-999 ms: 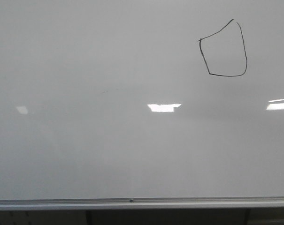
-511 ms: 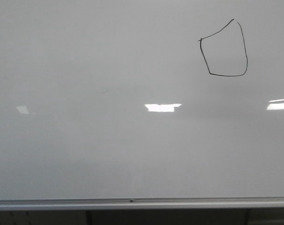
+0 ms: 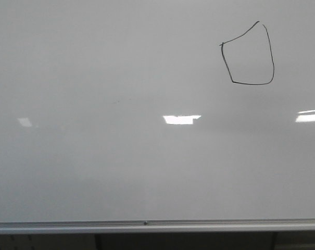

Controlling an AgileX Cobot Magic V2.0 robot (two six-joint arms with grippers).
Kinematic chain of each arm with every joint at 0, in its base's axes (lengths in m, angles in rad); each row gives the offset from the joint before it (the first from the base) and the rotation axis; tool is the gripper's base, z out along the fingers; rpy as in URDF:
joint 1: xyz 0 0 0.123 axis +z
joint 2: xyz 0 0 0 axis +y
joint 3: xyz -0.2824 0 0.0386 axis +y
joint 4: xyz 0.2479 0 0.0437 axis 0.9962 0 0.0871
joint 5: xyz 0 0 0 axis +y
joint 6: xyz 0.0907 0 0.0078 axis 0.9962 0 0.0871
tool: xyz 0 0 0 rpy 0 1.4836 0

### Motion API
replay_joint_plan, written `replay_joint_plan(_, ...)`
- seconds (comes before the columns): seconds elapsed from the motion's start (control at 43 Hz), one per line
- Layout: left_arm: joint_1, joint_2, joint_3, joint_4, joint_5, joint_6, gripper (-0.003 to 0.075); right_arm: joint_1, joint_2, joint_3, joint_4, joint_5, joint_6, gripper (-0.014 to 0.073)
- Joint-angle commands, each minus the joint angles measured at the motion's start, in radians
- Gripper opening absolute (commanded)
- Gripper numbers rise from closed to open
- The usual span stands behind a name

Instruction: Write number 0 on whiteboard

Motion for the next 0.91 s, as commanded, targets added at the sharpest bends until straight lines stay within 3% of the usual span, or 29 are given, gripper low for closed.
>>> replay_joint_plan(0.0,0.000,-0.020,0.022,0.000,-0.076,-0.009,-0.0020,-0.004,0.004,-0.027,0.020,-0.043,-0.005,-0.0059)
replay_joint_plan(0.558,0.000,-0.020,0.022,0.000,-0.076,-0.009,-0.0020,-0.004,0.004,-0.027,0.020,-0.044,-0.005,-0.0059)
replay_joint_plan(0.697,0.000,-0.020,0.022,0.000,-0.076,-0.009,-0.0020,-0.004,-0.009,-0.017,0.013,-0.143,-0.005,-0.0059)
replay_joint_plan(0.883,0.000,-0.020,0.022,0.000,-0.076,-0.009,-0.0020,-0.012,-0.079,0.049,-0.239,-0.185,0.100,-0.0059)
